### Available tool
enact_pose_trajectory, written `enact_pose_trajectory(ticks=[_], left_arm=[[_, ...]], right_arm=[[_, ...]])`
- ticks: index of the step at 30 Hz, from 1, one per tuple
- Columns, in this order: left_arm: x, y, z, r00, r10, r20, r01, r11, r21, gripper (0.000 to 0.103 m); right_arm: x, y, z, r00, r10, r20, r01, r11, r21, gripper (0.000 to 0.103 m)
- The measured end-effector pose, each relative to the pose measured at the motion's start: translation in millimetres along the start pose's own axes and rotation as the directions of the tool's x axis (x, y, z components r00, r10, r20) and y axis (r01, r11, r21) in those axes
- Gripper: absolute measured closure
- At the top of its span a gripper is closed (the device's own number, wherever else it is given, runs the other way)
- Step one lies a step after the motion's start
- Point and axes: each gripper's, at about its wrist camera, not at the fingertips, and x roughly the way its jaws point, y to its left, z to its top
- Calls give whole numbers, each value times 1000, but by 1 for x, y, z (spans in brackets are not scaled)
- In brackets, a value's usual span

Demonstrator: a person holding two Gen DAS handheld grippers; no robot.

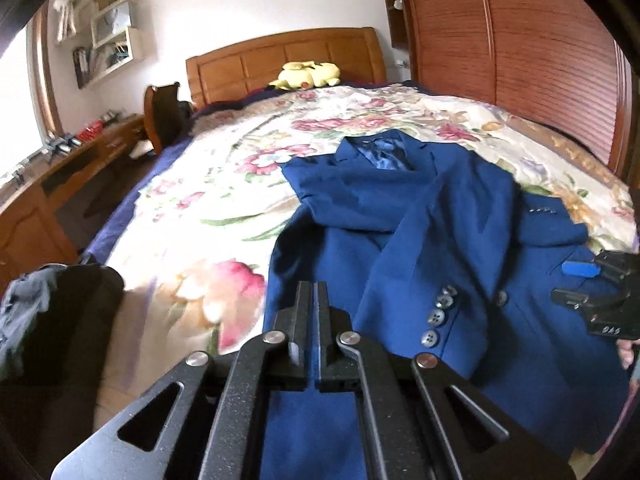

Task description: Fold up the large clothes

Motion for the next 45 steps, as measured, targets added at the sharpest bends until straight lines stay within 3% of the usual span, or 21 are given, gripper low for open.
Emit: enact_pose_trajectory(ticks=[1,3,5,10,14,16,18,21,23,26,33,37,39,40,41,42,45], left_arm=[[5,1,1,1000,-13,-16,13,1000,-6,98],[17,1,-1,998,-40,-51,39,999,-11,70],[28,-2,-7,995,-68,-76,68,998,-6,61],[57,-18,-23,981,-90,-173,95,995,21,61],[81,-30,-32,953,-109,-284,127,991,46,61],[83,-33,-33,948,-121,-294,145,988,60,68],[82,-36,-33,941,-157,-299,182,981,59,94],[74,-41,-32,953,-131,-275,164,981,100,99],[62,-37,-25,974,-71,-214,97,989,114,100],[43,-19,-6,993,-8,-119,17,997,75,100],[29,-6,16,997,19,-69,-15,998,64,98],[18,-1,8,999,-5,-36,7,999,50,82],[11,4,2,1000,-19,-11,19,999,35,60],[8,6,-1,1000,-28,1,28,999,29,57],[4,8,-4,1000,-29,12,28,999,26,47],[0,10,-7,999,-26,23,25,999,25,32],[-16,14,-18,997,-22,71,21,1000,7,25]], right_arm=[[1,1,0,1000,0,-1,0,1000,1,48],[1,1,1,1000,-1,-3,1,1000,3,48],[1,1,1,1000,0,-2,0,1000,4,48],[3,3,2,1000,1,-2,-1,1000,8,48],[4,3,3,1000,4,-4,-4,1000,10,48],[4,3,3,1000,7,-3,-7,1000,12,48],[4,3,3,1000,10,-3,-10,1000,14,48],[4,2,3,1000,15,-3,-15,1000,17,48],[4,3,3,1000,17,-2,-17,1000,18,48],[4,3,3,1000,19,-2,-19,1000,18,48],[4,3,3,1000,19,-3,-19,1000,19,48],[5,4,3,1000,19,-5,-19,1000,20,48],[5,4,3,1000,19,-5,-19,1000,20,48],[5,4,3,1000,19,-5,-19,1000,20,48],[5,4,3,1000,19,-4,-19,1000,20,48],[5,4,3,1000,20,-4,-20,1000,20,48],[5,4,3,1000,20,-5,-20,1000,20,48]])
